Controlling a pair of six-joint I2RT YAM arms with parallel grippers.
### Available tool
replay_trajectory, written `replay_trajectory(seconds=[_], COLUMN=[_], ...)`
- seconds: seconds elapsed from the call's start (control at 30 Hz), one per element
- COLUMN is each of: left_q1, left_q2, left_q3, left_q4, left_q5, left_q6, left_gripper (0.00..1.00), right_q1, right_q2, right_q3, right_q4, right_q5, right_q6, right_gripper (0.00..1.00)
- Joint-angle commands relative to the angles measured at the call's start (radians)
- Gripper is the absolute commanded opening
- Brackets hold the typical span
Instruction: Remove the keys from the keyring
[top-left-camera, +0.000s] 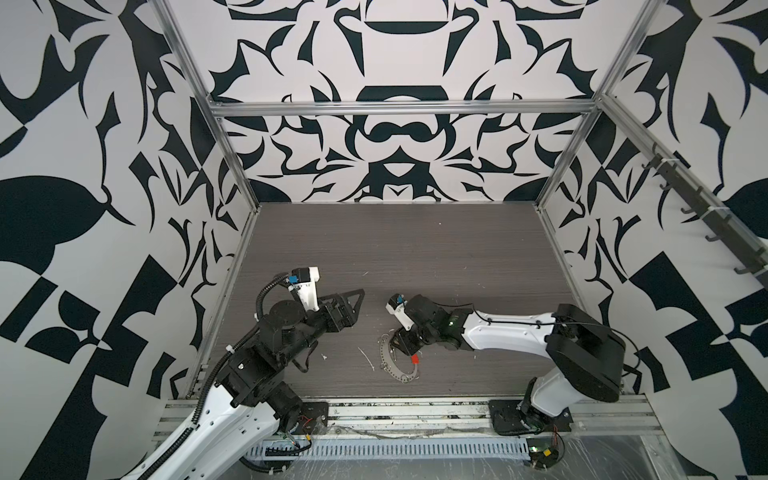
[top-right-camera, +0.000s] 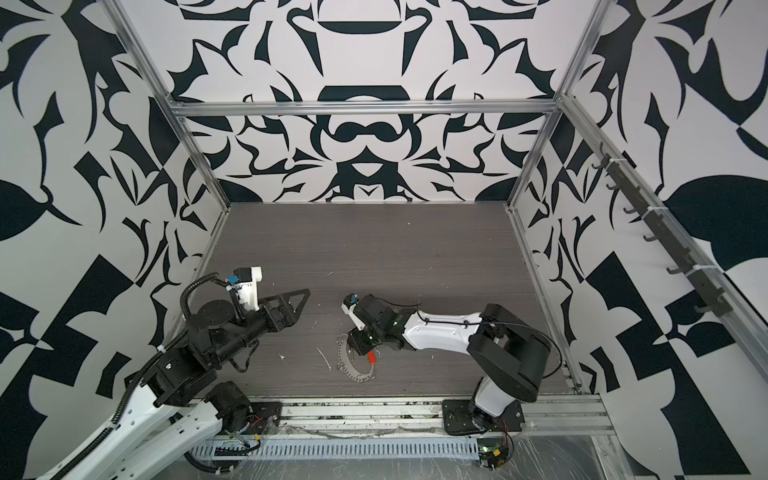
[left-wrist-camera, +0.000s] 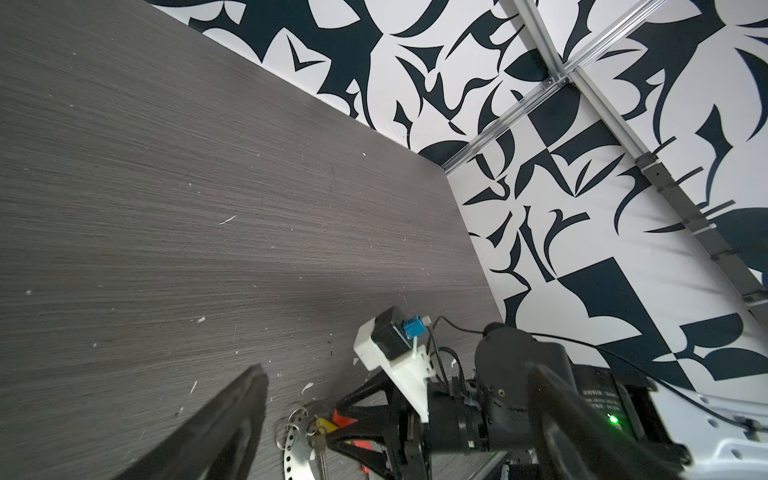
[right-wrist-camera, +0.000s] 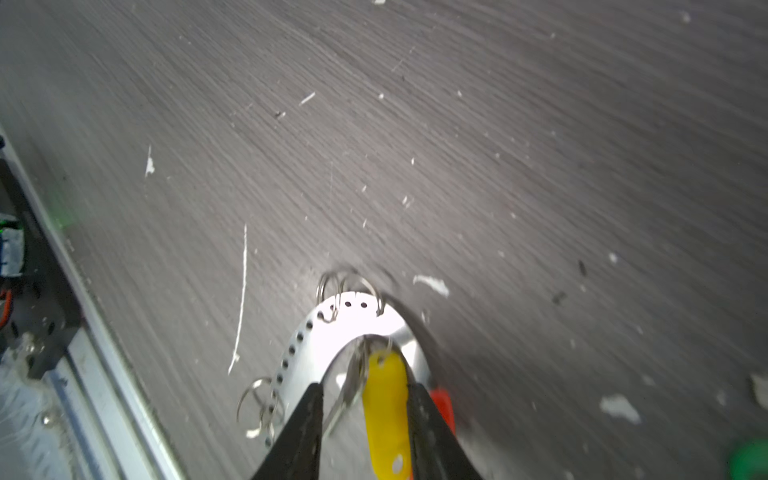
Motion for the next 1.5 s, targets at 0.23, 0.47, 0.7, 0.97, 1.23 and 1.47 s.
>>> replay_trajectory(seconds=[0.23,0.47,0.7,0.97,1.23,1.47], left_q1=[0.003,0.004,0.004,0.003,0.003,0.003], left_q2=[-0.051,-0.044,-0.035,-0.028,-0.024,-0.015], left_q3=[-0.033,-0.031,-0.032,-0.027,-0.026,-0.033], left_q4=[-0.019,-0.021,-0.018,-0.023,-0.023,-0.024], left_q5=[-0.011,-0.011,-0.013,-0.013,-0.006,0.006], left_q6=[-0.005,-0.002,0.001,0.006,0.007,0.015], left_gripper=[1.00,1.00,1.00,0.99,0.99,1.00], right_q1=[-0.029,-0.025,0.002,0.015,0.021,0.021], right_q2=[0.111,0.135,0.156,0.164,0.094,-0.050], right_q3=[0.119,0.145,0.178,0.185,0.160,0.069], right_q4=[0.007,-0.014,-0.061,-0.064,-0.032,0.058], right_q5=[-0.040,-0.047,-0.017,0.003,0.017,0.005], right_q6=[-0.076,-0.100,-0.130,-0.151,-0.159,-0.136], right_gripper=[0.29,0.29,0.27,0.13,0.00,0.00])
